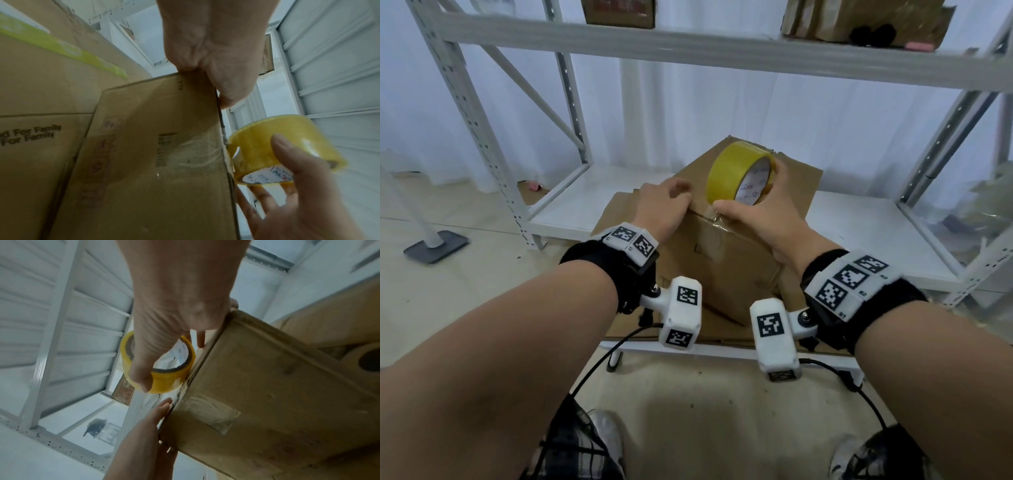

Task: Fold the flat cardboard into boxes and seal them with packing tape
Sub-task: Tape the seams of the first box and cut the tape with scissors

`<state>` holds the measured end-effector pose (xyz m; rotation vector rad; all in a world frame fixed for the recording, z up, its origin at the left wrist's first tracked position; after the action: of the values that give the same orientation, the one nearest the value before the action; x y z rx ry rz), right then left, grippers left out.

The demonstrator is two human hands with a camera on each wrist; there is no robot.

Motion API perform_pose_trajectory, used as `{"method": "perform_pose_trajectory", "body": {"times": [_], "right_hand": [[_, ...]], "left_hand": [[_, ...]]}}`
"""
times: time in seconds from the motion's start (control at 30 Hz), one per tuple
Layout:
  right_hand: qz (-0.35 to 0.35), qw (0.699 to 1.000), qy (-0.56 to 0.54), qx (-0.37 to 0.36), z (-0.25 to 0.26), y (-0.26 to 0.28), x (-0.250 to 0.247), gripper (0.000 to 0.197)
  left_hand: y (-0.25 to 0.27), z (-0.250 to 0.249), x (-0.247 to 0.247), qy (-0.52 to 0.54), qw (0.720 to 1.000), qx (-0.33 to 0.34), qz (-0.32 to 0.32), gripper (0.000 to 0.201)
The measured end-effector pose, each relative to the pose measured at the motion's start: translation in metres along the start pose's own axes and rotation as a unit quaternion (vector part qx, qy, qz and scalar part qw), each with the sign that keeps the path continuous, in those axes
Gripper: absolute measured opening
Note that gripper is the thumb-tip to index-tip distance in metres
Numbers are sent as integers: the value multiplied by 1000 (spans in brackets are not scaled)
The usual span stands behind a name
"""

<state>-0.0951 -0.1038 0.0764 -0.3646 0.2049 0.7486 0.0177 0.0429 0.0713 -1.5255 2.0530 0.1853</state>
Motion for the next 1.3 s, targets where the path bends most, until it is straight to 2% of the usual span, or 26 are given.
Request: {"method": "perform_pose_trajectory", "body": {"times": [0.1,0.23,0.3,0.33,0.43,0.57,0.67,0.77,0.9,1.03,1.17,1.3], "right_hand": [[2,1000,-11,4,-5,0,5,129],[22,999,24,13,-4,-2,17,136],[38,998,40,12,-4,-5,23,132],[41,998,44,8,-3,-6,24,129],[37,999,35,-13,-2,-10,21,123],[38,995,67,-66,5,-13,20,114],[66,981,121,-136,16,-14,23,114],[69,979,96,-166,16,-24,16,114],[64,978,101,-172,8,-37,12,113],[66,982,86,-153,-4,-43,12,115],[49,987,60,-141,-12,-43,13,114],[78,986,54,-135,-13,-45,18,112]], "left_hand": [[-7,8,4,5,999,2,37,32],[-7,27,0,-44,996,15,71,54],[-4,35,-4,-77,993,27,83,49],[-1,35,-7,-94,991,39,90,50],[9,25,-11,-152,975,115,112,74],[10,24,-8,-179,969,131,110,54],[5,29,-5,-170,969,142,108,57],[5,30,-4,-168,971,133,103,52],[0,35,1,-147,979,116,81,48],[-3,36,6,-137,984,86,71,63],[-2,26,9,-145,985,73,55,45],[-2,20,8,-150,985,69,49,40]]}}
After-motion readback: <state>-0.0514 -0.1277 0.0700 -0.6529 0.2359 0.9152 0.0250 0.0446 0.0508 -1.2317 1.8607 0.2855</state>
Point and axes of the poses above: each hand's wrist, its own y-axis away from the middle knuckle, its own x-axis out of the palm, z = x × y, the point moved 3 cm from there along -y, towards the middle knuckle, and after that the axes turned 8 degrees about -z, right-handed, at the moved point
